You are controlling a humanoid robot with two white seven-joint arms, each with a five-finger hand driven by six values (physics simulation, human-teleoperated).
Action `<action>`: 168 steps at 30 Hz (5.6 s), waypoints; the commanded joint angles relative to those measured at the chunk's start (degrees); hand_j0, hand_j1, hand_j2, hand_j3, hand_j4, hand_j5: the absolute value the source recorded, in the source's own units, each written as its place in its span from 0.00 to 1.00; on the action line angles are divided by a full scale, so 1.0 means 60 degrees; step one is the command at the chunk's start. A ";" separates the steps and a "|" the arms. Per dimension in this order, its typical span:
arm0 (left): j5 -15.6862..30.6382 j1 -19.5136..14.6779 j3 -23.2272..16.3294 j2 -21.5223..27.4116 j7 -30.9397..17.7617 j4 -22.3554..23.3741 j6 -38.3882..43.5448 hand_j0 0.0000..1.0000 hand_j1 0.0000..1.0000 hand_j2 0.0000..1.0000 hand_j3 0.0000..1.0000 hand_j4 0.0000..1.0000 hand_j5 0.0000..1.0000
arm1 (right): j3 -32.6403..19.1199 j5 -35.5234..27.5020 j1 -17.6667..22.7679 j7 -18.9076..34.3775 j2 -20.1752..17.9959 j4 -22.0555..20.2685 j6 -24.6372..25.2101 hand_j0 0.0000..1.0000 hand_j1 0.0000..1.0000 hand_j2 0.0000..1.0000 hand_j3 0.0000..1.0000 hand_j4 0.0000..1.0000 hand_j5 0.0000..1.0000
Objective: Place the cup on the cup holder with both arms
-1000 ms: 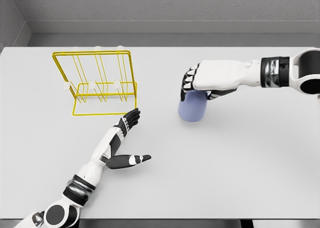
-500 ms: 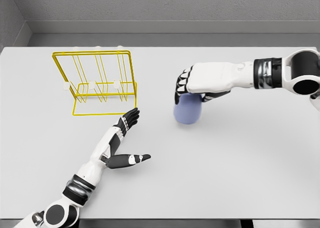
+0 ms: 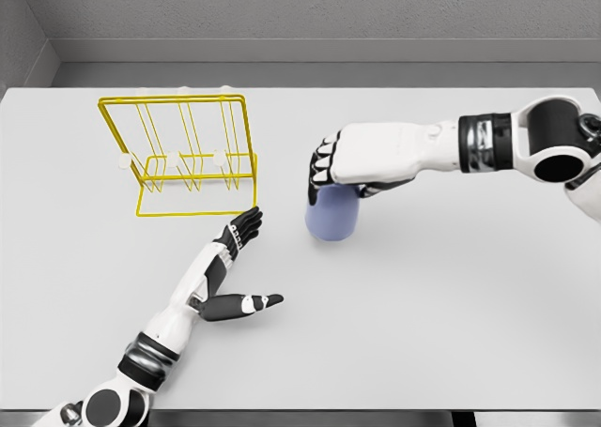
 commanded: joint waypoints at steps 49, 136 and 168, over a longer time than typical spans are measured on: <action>-0.0095 -0.0337 0.0241 0.0026 -0.0061 -0.0003 -0.0062 1.00 1.00 1.00 1.00 1.00 1.00 | -0.0449 0.0413 0.0703 0.0308 0.0347 -0.0007 0.0025 1.00 1.00 1.00 1.00 1.00 1.00; -0.0769 -0.1509 -0.0214 -0.2713 -0.0003 0.1798 0.1506 1.00 1.00 1.00 1.00 1.00 1.00 | -0.1811 -0.0100 0.1655 0.0278 -0.3140 0.0344 0.0025 1.00 1.00 1.00 1.00 1.00 1.00; -0.1340 -0.1392 -0.0067 -0.2684 -0.0032 0.0920 0.1418 0.63 0.63 0.63 0.63 0.63 0.63 | -0.1738 -0.0349 0.1743 0.0220 -0.3682 0.0271 0.0025 1.00 1.00 1.00 1.00 1.00 1.00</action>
